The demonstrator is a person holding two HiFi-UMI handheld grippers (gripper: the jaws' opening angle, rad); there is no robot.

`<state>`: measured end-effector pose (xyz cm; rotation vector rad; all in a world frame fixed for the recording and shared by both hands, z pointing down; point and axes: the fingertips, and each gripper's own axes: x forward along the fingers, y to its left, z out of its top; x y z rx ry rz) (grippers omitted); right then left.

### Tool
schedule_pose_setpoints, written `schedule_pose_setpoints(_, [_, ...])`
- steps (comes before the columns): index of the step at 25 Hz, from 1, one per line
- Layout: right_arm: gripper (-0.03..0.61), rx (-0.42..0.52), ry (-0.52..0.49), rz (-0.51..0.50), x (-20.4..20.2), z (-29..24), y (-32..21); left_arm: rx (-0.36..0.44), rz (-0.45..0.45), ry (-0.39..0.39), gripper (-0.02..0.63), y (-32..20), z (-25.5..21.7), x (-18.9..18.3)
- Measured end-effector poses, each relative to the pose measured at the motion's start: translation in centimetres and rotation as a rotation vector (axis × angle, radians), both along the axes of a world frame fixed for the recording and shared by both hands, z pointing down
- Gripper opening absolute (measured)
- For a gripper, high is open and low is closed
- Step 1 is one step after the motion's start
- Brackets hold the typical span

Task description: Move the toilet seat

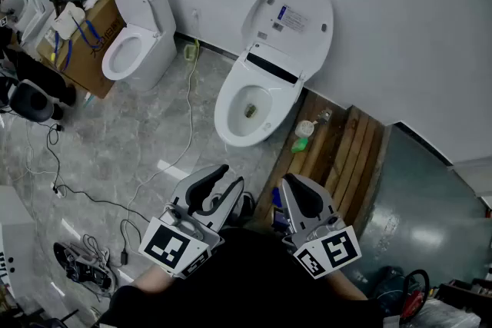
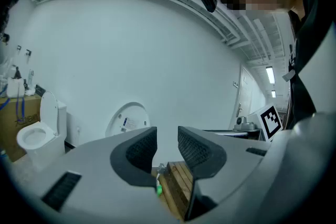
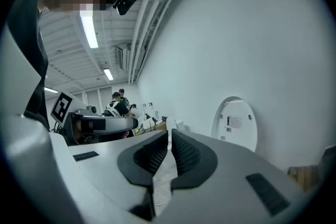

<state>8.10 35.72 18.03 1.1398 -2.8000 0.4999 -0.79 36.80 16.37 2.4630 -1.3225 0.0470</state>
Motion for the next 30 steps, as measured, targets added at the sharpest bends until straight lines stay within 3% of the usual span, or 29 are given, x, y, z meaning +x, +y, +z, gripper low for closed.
schedule_pose_setpoints(9, [0.048,-0.010,-0.002,0.013,-0.1,0.2,-0.2,-0.021,0.006,0.001,0.132,-0.2,0.6,-0.1])
schedule_pose_setpoints(23, [0.049,-0.097,0.005,0.033,4.5,5.3,-3.0,-0.086,-0.058,0.005,0.132,-0.4,4.1,1.7])
schedule_pose_setpoints(30, [0.049,-0.129,0.009,0.042,4.7,6.0,-5.0,-0.044,-0.101,0.033,0.132,-2.8,2.6,1.3])
